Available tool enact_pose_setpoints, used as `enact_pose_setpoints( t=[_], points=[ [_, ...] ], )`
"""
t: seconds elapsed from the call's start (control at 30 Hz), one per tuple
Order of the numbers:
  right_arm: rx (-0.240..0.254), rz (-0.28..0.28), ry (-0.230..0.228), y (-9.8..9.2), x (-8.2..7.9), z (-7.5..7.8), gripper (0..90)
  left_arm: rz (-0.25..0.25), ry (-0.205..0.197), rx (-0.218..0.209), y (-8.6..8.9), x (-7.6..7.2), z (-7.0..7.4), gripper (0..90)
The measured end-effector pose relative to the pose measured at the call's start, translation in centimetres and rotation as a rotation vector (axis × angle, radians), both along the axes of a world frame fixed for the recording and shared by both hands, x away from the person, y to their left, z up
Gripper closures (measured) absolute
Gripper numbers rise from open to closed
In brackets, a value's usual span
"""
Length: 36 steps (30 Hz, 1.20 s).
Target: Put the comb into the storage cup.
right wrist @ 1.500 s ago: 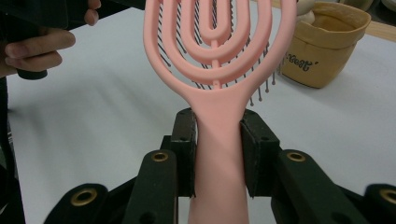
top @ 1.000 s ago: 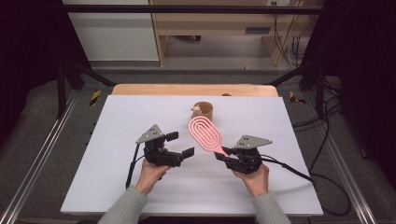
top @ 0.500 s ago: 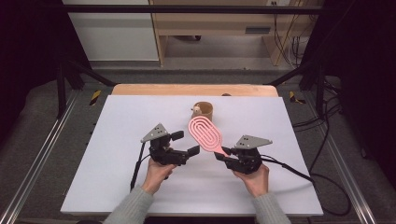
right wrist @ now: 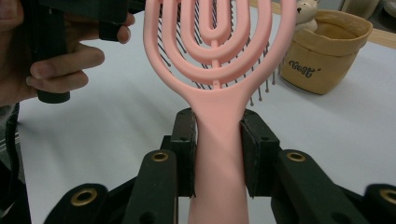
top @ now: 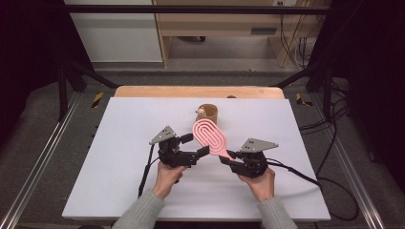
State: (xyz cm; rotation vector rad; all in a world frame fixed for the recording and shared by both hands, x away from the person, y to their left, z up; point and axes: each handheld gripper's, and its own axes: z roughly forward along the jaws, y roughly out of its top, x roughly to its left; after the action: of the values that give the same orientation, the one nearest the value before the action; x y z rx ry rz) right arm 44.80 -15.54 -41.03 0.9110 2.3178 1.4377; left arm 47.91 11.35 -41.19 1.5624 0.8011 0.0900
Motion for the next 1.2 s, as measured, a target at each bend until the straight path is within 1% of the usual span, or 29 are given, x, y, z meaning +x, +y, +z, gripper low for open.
enact_pose_setpoints(
  t=[0.2, 0.27, 0.37, 0.6, 0.87, 1.07, 1.13, 1.2],
  points=[
    [-0.004, 0.004, -0.002, 0.06, -0.04, 0.05, 69.9, 0.005, 0.022, -0.017, -0.45, 0.1, -0.2, 8.5],
    [-0.005, 0.005, -0.004, 0.13, -0.06, 0.05, 69.9, 0.002, 0.026, -0.024, -0.59, 0.12, -0.26, 11.1],
    [-0.006, 0.008, -0.003, 0.19, -0.06, 0.04, 69.9, -0.003, 0.039, -0.045, -0.72, 0.15, -0.29, 15.3],
    [-0.006, 0.008, -0.003, 0.22, -0.06, 0.0, 69.9, 0.008, 0.068, -0.072, -0.78, 0.27, -0.34, 24.5],
    [-0.006, 0.01, -0.006, 0.3, -0.09, -0.01, 69.9, 0.014, 0.076, -0.077, -0.93, 0.22, -0.39, 33.8],
    [-0.003, 0.01, -0.009, 0.28, -0.13, 0.03, 69.9, 0.029, 0.096, -0.092, -0.91, 0.28, -0.43, 41.4],
    [0.001, 0.01, -0.01, 0.28, -0.16, 0.05, 69.9, 0.025, 0.106, -0.1, -0.93, 0.32, -0.47, 44.3],
    [0.001, 0.009, -0.01, 0.29, -0.16, 0.03, 69.9, 0.026, 0.111, -0.104, -0.97, 0.32, -0.49, 45.1]
  ],
)
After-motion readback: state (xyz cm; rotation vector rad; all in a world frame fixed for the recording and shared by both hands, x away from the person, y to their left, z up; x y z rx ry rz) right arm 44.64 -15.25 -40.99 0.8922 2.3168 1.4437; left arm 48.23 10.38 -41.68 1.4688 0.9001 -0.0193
